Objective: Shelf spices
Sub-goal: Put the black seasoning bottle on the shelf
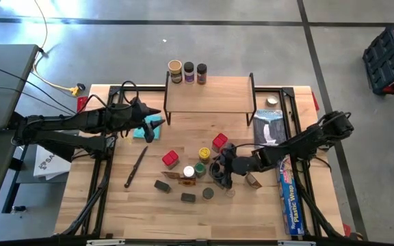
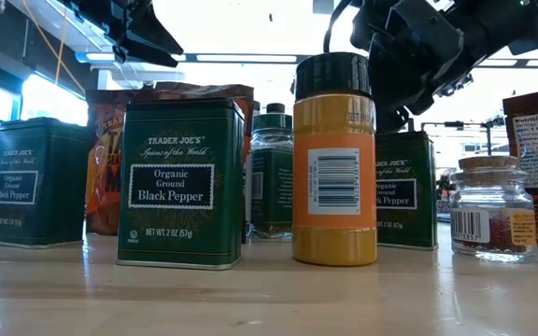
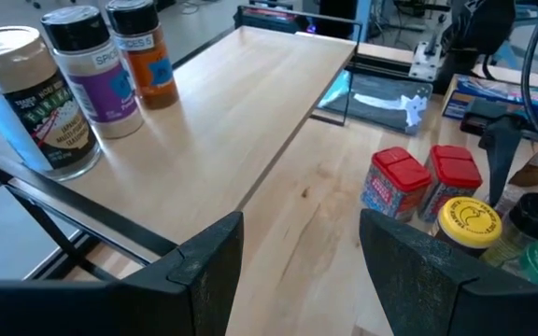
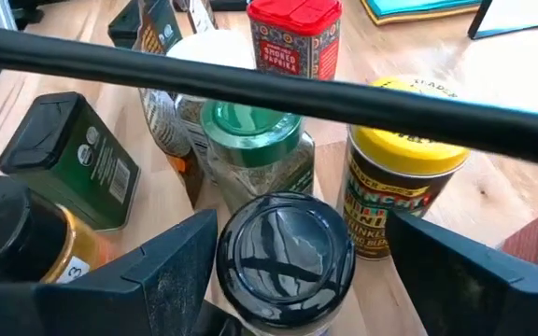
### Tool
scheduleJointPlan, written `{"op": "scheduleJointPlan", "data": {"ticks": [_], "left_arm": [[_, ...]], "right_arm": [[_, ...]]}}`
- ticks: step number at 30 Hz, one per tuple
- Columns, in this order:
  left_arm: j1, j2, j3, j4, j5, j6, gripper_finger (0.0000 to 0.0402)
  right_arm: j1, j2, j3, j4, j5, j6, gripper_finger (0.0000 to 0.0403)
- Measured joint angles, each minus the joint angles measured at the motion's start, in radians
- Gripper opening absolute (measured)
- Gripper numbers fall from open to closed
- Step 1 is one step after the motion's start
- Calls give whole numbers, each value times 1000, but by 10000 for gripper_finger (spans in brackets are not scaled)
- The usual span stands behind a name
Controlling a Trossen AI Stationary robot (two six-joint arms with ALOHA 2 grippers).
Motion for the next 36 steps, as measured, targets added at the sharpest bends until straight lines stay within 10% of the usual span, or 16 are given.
{"op": "scheduleJointPlan", "data": {"ticks": [24, 36], "left_arm": [[0, 0, 0, 0, 2, 0, 209], [0, 0, 0, 0, 1, 18, 209]], "right_arm": [[-20, -62, 25, -23, -27, 41, 196], [-234, -195, 460, -640, -57, -174, 196]]}}
